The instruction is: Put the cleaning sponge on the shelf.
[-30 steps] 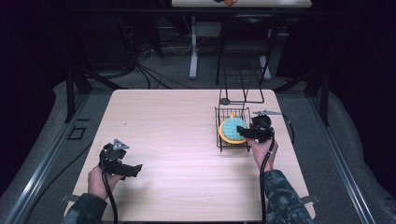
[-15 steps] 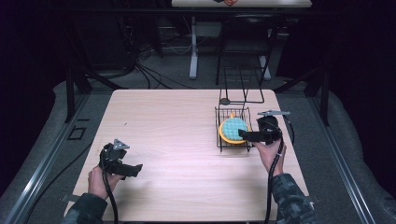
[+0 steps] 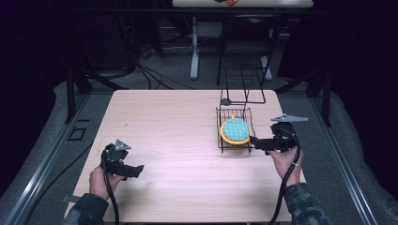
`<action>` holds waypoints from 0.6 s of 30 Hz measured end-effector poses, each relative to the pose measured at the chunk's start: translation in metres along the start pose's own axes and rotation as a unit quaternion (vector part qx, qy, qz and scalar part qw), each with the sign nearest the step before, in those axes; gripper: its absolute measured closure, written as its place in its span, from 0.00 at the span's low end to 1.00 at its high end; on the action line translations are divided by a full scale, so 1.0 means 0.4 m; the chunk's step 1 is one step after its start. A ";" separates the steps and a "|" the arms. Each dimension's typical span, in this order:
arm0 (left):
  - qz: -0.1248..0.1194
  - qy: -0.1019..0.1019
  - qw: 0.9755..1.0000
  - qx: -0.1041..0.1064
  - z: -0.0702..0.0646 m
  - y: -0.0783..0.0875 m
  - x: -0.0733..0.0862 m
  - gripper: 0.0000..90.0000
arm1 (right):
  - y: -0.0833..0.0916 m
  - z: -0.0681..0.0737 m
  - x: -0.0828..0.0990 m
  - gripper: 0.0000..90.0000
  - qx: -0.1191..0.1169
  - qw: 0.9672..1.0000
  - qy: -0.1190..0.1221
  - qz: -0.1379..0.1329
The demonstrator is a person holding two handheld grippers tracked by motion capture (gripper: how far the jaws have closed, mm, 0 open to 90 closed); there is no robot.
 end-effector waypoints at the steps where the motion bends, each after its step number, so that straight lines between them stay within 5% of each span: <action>1: 0.001 0.000 1.000 0.001 0.000 0.000 0.000 0.00 | 0.009 -0.003 0.005 0.00 0.001 1.000 0.002 0.002; 18: 0.001 -0.002 1.000 0.001 -0.002 -0.001 0.000 0.00 | 0.084 -0.039 0.122 0.00 0.023 0.999 0.011 0.032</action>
Point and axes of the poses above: each handheld gripper's, and its own axes: y roughly backward along the jaws, x roughly out of its underside, z roughly to its left, the point moved 6 cm from there along -y, roughly forward along the jaws, and after that the axes turned 1 degree about -z, right-handed, at the moved point
